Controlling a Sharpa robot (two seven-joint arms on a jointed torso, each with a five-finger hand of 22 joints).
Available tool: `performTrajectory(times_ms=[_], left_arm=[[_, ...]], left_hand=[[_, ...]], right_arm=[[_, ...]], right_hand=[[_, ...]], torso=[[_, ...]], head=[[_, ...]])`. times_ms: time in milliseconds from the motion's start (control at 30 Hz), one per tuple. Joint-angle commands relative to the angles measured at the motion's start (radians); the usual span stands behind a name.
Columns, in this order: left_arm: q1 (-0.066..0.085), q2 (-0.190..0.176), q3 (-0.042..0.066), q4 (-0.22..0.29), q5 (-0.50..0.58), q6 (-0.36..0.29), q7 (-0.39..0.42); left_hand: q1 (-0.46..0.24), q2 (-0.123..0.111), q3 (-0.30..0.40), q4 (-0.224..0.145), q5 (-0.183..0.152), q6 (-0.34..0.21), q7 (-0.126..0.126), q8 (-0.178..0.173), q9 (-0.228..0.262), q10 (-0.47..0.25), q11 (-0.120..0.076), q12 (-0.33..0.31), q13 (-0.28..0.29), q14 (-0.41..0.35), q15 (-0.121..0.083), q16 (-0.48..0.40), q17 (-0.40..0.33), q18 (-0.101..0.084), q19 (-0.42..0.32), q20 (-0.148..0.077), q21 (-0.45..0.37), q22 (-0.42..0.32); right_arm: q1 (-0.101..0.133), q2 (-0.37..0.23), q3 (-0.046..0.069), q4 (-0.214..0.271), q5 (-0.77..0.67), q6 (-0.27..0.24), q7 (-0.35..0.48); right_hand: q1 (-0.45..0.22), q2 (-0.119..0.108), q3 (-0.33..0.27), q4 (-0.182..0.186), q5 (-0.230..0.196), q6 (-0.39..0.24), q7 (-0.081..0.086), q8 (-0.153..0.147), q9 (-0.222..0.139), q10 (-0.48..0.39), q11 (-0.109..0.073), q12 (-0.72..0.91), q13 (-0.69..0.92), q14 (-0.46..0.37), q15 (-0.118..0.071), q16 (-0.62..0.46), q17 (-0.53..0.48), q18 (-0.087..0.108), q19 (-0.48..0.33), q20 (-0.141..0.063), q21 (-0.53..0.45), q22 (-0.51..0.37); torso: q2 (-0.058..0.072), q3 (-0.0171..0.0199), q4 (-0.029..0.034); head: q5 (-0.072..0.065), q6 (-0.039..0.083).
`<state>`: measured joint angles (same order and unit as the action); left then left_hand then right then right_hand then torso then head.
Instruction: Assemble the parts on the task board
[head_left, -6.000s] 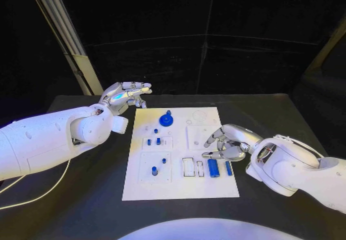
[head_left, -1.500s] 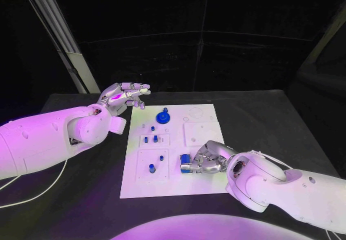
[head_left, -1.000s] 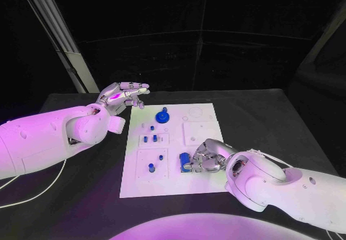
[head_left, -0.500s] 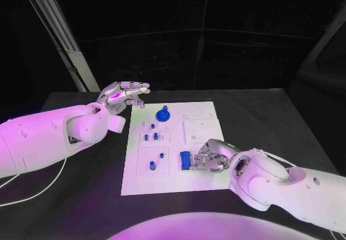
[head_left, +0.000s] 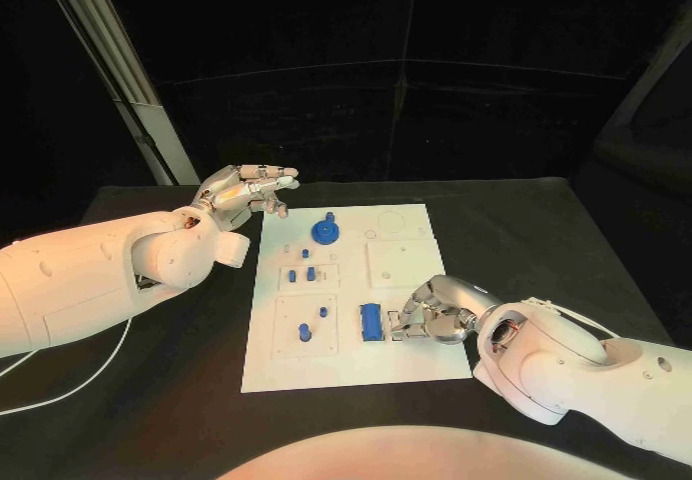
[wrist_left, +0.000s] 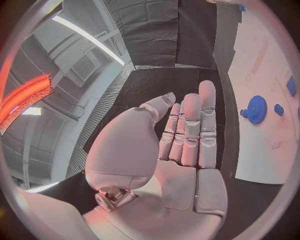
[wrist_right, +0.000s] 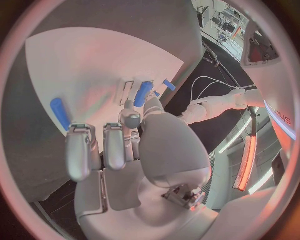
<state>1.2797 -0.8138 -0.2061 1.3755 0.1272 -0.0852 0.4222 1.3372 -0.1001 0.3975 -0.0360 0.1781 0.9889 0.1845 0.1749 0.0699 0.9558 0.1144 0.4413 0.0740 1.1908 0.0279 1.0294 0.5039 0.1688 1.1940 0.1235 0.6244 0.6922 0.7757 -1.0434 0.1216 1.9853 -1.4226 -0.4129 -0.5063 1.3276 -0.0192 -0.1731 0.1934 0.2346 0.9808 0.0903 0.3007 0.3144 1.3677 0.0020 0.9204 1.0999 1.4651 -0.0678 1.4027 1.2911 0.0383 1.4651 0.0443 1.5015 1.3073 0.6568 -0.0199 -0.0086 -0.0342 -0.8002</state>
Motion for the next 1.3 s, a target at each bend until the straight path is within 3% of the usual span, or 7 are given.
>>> performTrajectory(times_ms=[33, 167, 300, 467, 900, 1300], left_arm=[[0.001, 0.0, 0.0, 0.003, 0.002, 0.012, 0.005], [0.001, -0.001, -0.001, 0.005, 0.002, 0.012, 0.008], [0.001, -0.002, -0.004, 0.007, 0.002, 0.011, 0.009], [0.001, -0.001, -0.007, 0.01, 0.002, 0.01, 0.012], [0.001, -0.003, -0.01, 0.012, 0.002, 0.01, 0.012], [0.001, -0.004, -0.01, 0.012, 0.002, 0.011, 0.01]], left_hand=[[0.002, 0.008, -0.001, -0.007, 0.002, -0.006, 0.003, 0.006, -0.002, -0.008, 0.001, 0.004, -0.002, -0.008, -0.002, -0.002, -0.002, 0.014, -0.007, 0.0, -0.004, -0.002], [0.002, 0.008, -0.001, -0.007, 0.002, -0.006, 0.003, 0.006, -0.002, -0.008, 0.001, 0.004, -0.002, -0.008, -0.002, -0.002, -0.002, 0.014, -0.007, 0.0, -0.004, -0.002], [0.002, 0.008, -0.001, -0.007, 0.002, -0.006, 0.003, 0.006, -0.002, -0.008, 0.001, 0.004, -0.002, -0.008, -0.002, -0.002, -0.002, 0.014, -0.007, 0.0, -0.004, -0.002], [0.002, 0.008, -0.001, -0.007, 0.002, -0.006, 0.003, 0.006, -0.002, -0.008, 0.001, 0.004, -0.002, -0.008, -0.002, -0.002, -0.002, 0.014, -0.007, 0.0, -0.004, -0.002], [0.002, 0.008, -0.001, -0.007, 0.002, -0.006, 0.003, 0.006, -0.002, -0.008, 0.001, 0.004, -0.002, -0.008, -0.002, -0.002, -0.002, 0.014, -0.007, 0.0, -0.004, -0.002], [0.002, 0.008, -0.001, -0.007, 0.002, -0.006, 0.003, 0.006, -0.002, -0.008, 0.001, 0.004, -0.002, -0.008, -0.002, -0.002, -0.002, 0.014, -0.007, 0.0, -0.004, -0.002]], right_arm=[[0.002, -0.044, 0.009, 0.013, 0.051, -0.067, 0.13], [0.002, -0.102, 0.024, 0.013, 0.048, -0.04, 0.127], [0.002, -0.139, 0.03, 0.007, 0.011, -0.011, 0.094], [0.002, -0.165, 0.033, -0.004, -0.07, 0.056, 0.025], [0.001, -0.141, 0.034, -0.025, -0.151, 0.165, -0.082], [0.001, -0.101, 0.033, -0.05, -0.194, 0.201, -0.104]], right_hand=[[0.02, 0.013, 0.001, -0.01, 0.013, -0.019, 0.009, -0.022, -0.009, 0.0, 0.012, -0.003, 0.002, 0.053, 0.012, -0.004, 0.004, -0.007, 0.024, 0.01, -0.004, 0.152], [0.027, 0.021, 0.001, -0.012, 0.015, -0.019, 0.011, -0.029, -0.013, 0.0, 0.014, -0.003, 0.002, 0.054, 0.015, -0.003, 0.006, -0.008, 0.025, 0.012, -0.003, 0.154], [0.03, 0.027, -0.003, -0.011, 0.03, -0.006, 0.01, -0.032, -0.015, 0.002, 0.014, -0.004, 0.003, 0.054, 0.015, -0.002, 0.008, -0.008, 0.027, 0.014, -0.002, 0.156], [0.011, 0.026, -0.026, 0.006, 0.046, 0.028, 0.002, -0.03, -0.016, -0.001, 0.009, -0.026, -0.012, 0.053, 0.012, -0.004, 0.007, -0.008, 0.028, 0.014, 0.0, 0.158], [-0.016, 0.02, -0.062, 0.043, 0.041, 0.06, -0.007, -0.032, -0.016, -0.003, 0.002, -0.058, -0.031, 0.05, 0.007, -0.017, -0.007, -0.006, 0.022, 0.008, -0.007, 0.15], [-0.011, 0.019, -0.064, 0.044, 0.04, 0.061, -0.008, -0.033, -0.016, -0.004, 0.001, -0.062, -0.033, 0.049, 0.006, -0.019, -0.01, -0.006, 0.021, 0.008, -0.008, 0.148]], torso=[[0.0, -0.0009, -0.0004], [0.0, 0.0005, -0.0034], [-0.001, 0.0023, -0.0064], [0.0, 0.0008, -0.0015], [0.001, -0.0005, -0.0001], [0.001, 0.0006, 0.0002]], head=[[-0.007, 0.006], [-0.012, 0.01], [-0.017, 0.012], [-0.031, 0.014], [-0.035, 0.014], [-0.033, 0.011]])
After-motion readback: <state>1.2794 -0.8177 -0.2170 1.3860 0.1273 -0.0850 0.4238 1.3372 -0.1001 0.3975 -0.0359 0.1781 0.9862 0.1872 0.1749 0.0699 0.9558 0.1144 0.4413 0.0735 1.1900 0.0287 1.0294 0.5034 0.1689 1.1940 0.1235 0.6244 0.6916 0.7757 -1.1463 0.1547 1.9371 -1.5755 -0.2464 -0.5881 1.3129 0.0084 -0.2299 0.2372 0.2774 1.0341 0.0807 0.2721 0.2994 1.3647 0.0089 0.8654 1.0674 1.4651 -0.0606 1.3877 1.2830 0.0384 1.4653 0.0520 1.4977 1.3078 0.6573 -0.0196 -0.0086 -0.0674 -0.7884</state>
